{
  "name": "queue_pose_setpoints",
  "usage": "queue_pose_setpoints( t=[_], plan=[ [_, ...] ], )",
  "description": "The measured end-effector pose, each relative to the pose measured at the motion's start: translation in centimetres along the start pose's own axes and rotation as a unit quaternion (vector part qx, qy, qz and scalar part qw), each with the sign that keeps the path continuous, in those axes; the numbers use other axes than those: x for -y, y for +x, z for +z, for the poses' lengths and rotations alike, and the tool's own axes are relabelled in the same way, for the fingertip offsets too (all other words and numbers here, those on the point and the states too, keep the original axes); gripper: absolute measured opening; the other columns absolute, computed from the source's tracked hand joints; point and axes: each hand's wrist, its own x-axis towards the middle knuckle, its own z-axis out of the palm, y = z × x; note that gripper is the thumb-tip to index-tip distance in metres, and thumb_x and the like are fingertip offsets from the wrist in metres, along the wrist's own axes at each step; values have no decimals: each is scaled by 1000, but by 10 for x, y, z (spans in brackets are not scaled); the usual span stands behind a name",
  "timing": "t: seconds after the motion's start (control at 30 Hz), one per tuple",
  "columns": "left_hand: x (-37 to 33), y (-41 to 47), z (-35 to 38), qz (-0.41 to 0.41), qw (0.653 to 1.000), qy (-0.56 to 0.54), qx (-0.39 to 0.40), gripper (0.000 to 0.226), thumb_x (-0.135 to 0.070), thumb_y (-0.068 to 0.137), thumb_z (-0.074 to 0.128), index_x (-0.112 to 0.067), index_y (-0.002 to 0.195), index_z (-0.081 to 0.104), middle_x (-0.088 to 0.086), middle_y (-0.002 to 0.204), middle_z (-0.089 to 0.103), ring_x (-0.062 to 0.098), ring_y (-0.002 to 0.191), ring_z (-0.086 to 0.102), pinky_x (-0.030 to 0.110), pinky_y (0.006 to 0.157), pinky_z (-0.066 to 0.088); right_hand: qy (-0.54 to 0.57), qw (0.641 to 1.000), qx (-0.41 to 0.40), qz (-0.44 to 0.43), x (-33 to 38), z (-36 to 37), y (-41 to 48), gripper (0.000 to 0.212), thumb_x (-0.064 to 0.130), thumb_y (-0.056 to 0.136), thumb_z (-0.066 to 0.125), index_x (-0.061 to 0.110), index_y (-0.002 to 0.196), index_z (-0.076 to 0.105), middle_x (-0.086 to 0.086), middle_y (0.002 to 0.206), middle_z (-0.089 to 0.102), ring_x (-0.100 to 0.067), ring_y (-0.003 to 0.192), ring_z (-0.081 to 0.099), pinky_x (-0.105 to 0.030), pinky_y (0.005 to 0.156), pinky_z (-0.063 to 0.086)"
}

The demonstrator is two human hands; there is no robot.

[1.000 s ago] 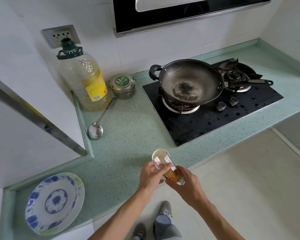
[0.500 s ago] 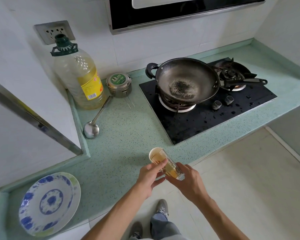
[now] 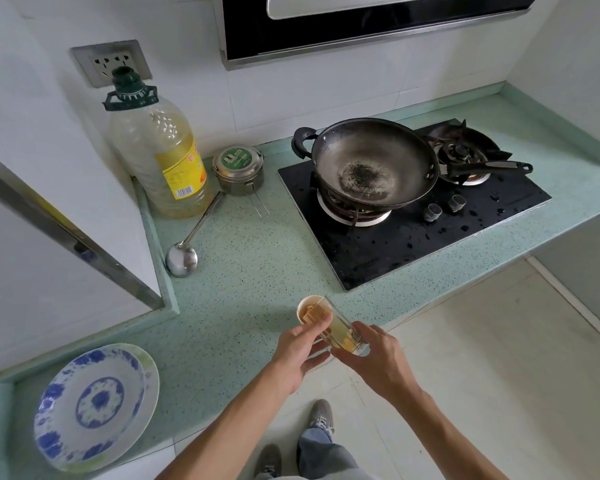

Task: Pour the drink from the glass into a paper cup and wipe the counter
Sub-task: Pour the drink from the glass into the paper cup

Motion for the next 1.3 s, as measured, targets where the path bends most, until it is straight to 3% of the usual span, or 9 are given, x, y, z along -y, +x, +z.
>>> queue_pose_setpoints(
  t=[0.17, 0.3, 0.6, 0.77, 0.9, 1.07, 1.3],
  plan=[
    [-3, 0, -2, 3, 1000, 4, 2, 82, -45, 43, 93, -3, 111, 71, 14, 103, 77, 30, 103, 71, 34, 78, 59, -5, 1000, 4, 2, 3, -1, 2, 92, 92, 66, 35, 22, 116, 68, 3, 93, 70, -15, 74, 66, -31, 62, 58],
    [-6, -1, -3, 2, 1000, 0, 1, 80, -44, 46, 93, -3, 112, 70, 14, 102, 77, 27, 93, 71, 32, 72, 57, -1, 1000, 12, 6, 6, -1, 4, 92, 93, 65, 34, 24, 116, 66, 4, 95, 70, -14, 76, 66, -31, 64, 58],
    [-11, -3, -12, -2, 1000, -2, 1, 75, -43, 53, 91, -2, 112, 72, 11, 98, 78, 23, 87, 71, 30, 70, 57, -14, 1000, 19, 11, 13, 0, 8, 54, 62, 73, 69, 26, 112, 67, 5, 91, 67, -12, 73, 61, -26, 61, 53],
    [-15, -3, -14, -9, 1000, -9, -6, 73, -43, 52, 92, -5, 110, 71, 11, 94, 77, 22, 83, 70, 29, 65, 56, -4, 1000, 20, 11, 19, 1, 11, 65, 73, 70, 61, 25, 112, 68, 5, 90, 67, -13, 74, 61, -28, 62, 55],
    [-18, -3, -15, -11, 1000, -8, 1, 75, -46, 45, 94, -7, 105, 72, 10, 91, 76, 22, 82, 69, 29, 66, 56, -5, 1000, 21, 18, 20, 0, 11, 57, 66, 73, 66, 25, 113, 67, 5, 91, 67, -13, 77, 62, -29, 65, 55],
    [-17, -2, -14, -12, 1000, -4, 1, 86, -47, 43, 95, -3, 113, 70, 12, 98, 76, 23, 83, 69, 29, 65, 56, 3, 1000, 14, 19, 20, 0, 9, 79, 86, 65, 49, 26, 113, 68, 6, 90, 67, -12, 76, 62, -29, 64, 55],
    [-16, -3, -11, -12, 1000, 1, 11, 81, -43, 52, 91, 1, 115, 70, 11, 95, 76, 23, 85, 68, 30, 69, 56, -2, 1000, 13, 26, 17, 0, 5, 54, 60, 74, 71, 25, 114, 68, 4, 93, 68, -13, 76, 62, -27, 64, 54]
  ],
)
